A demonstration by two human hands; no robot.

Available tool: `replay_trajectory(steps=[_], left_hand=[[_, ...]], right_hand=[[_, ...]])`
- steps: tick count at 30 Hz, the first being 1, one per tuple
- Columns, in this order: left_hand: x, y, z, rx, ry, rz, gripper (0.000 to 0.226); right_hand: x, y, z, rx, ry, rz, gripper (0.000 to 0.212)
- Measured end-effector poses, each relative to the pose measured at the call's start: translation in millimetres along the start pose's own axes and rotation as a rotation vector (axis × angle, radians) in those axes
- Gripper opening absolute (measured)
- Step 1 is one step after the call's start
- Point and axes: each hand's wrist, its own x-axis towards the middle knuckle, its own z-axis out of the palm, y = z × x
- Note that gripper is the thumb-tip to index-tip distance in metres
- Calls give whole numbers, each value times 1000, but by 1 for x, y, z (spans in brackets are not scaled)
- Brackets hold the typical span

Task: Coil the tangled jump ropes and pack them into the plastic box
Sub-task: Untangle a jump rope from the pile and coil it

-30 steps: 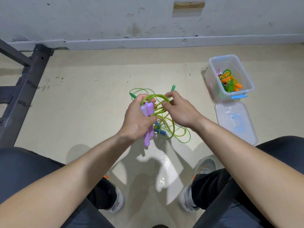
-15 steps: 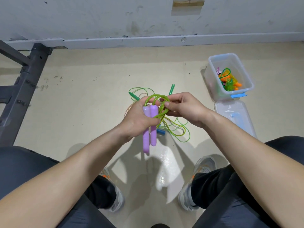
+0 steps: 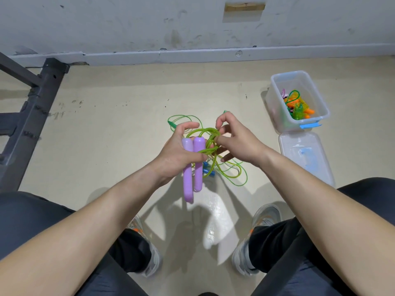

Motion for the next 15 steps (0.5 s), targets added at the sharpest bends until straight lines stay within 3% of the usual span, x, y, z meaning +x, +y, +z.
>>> replay_trajectory(steps=[5,12,15], left_hand=[[3,3,-5,-129,-83,39,78],[1,5,-6,-125,-83,52,56],[1,1,-5,-34,-44,39,50]], right_hand=[[-2,1,9,-454,35,-352,42],[4,6,5,-412,-50,-343,32],[8,7,0,-531,-54,-301,24]])
